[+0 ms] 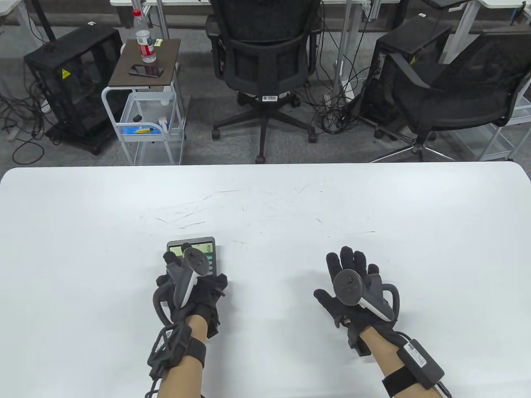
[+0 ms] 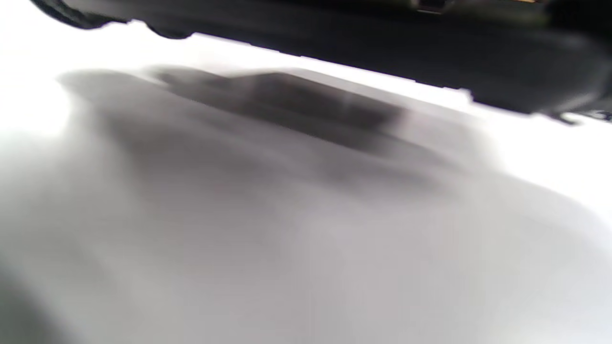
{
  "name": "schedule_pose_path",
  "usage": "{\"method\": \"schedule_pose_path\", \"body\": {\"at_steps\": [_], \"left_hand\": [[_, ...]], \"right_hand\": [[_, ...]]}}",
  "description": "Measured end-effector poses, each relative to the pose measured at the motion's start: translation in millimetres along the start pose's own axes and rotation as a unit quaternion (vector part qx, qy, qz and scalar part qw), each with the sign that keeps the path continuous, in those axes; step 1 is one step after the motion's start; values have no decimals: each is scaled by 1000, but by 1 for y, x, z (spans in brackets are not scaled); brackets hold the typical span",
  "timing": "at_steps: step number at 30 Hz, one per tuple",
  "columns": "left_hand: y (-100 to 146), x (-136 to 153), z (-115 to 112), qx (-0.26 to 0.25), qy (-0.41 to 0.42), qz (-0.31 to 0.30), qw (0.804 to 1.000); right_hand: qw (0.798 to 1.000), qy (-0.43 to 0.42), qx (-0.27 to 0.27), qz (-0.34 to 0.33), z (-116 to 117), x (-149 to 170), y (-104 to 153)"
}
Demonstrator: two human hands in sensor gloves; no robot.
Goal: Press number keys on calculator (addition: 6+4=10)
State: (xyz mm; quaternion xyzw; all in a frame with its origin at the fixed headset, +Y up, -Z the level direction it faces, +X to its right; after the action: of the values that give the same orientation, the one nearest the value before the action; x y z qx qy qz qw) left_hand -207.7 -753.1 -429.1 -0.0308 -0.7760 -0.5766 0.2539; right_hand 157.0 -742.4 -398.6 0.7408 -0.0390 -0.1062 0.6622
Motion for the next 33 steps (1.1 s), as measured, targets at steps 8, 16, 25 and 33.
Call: {"method": "schedule_pose_path", "body": {"at_steps": [8, 16, 25, 33], "left_hand": [[44, -85, -35, 13, -13, -55, 998], [65, -144, -72, 17, -70, -63, 995], [67, -158, -95, 39, -100, -44, 993], [67, -156, -96, 51, -122, -36, 991]], "right_hand": [[1000, -7, 6, 12, -3, 7, 0], [1000, -9, 6, 17, -4, 9, 1], [1000, -10, 5, 16, -4, 9, 1], [1000, -5, 2, 15, -4, 8, 1]]}}
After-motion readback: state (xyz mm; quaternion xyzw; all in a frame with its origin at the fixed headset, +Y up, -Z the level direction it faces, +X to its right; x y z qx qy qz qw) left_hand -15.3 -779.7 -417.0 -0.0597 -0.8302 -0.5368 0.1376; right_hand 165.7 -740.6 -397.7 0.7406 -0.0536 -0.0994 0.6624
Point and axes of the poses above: the tracker on the back of each hand, its own x axis roughly to the little-finger side, its own y axis roughly from the fingertips to the wrist, z = x × y, the point moved 4 cm from there along -y, roughly from the wrist to the fingertips, and after that the axes turned 8 degrees about x, right-handed, at the moved point
